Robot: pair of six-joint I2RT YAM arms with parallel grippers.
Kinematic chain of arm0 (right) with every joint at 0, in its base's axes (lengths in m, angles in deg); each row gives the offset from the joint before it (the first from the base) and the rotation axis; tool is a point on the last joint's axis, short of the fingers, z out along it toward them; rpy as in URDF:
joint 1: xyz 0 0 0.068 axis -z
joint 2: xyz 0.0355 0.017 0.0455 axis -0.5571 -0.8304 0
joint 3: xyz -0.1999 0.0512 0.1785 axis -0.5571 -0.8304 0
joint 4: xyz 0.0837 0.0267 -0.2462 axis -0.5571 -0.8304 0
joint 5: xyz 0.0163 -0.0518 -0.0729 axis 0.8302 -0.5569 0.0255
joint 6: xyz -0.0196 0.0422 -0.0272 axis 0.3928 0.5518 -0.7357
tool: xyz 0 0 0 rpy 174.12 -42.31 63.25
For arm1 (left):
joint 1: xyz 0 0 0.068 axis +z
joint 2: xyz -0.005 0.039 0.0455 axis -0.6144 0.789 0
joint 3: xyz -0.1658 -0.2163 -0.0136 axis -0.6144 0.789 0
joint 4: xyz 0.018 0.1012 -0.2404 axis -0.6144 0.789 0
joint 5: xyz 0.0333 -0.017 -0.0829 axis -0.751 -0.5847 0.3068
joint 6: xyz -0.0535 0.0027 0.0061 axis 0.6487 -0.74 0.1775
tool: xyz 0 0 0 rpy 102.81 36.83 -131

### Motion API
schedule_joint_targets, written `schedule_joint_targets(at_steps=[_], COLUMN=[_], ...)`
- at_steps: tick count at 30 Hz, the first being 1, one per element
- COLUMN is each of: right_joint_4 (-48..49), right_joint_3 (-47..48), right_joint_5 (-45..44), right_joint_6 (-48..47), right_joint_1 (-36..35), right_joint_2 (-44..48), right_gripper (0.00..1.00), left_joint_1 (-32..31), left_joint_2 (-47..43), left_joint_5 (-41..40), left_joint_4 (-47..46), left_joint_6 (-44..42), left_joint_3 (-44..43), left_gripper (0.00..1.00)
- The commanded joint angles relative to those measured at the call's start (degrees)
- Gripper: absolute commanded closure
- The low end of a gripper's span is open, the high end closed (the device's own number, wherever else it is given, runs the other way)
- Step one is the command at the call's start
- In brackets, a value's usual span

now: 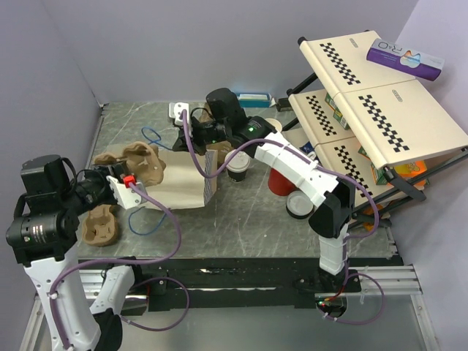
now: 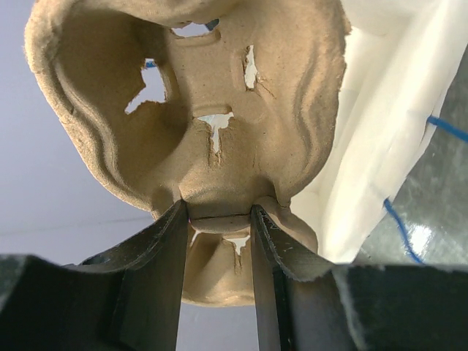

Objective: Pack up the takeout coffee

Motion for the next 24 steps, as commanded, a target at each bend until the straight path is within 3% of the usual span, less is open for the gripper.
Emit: schedule_joint_targets(at_steps=[1, 11, 24], right_joint_4=[1.18, 2.06, 1.36], right_joint_3=[-0.12, -1.35, -3.81], right_joint_5=[2.90, 4.04, 5.63], right_joint_6=[2.99, 6.86, 7.13], right_joint_1=[-0.79, -1.23, -1.49], right_joint_2=[3.23, 4.90, 6.83], right_gripper=[1.00, 1.00, 1.00], left_joint_1=[0.03, 0.03, -0.67], left_joint_2=[-0.40, -4.53, -3.12], left_joint_5=[3.74, 5.42, 3.57], left_joint_4=[3.09, 3.09, 0.21], left_joint_6=[-8.58, -16.83, -22.12], left_joint_3=[0.61, 10.10, 21.44], left_gripper=[0.99, 0.99, 0.99])
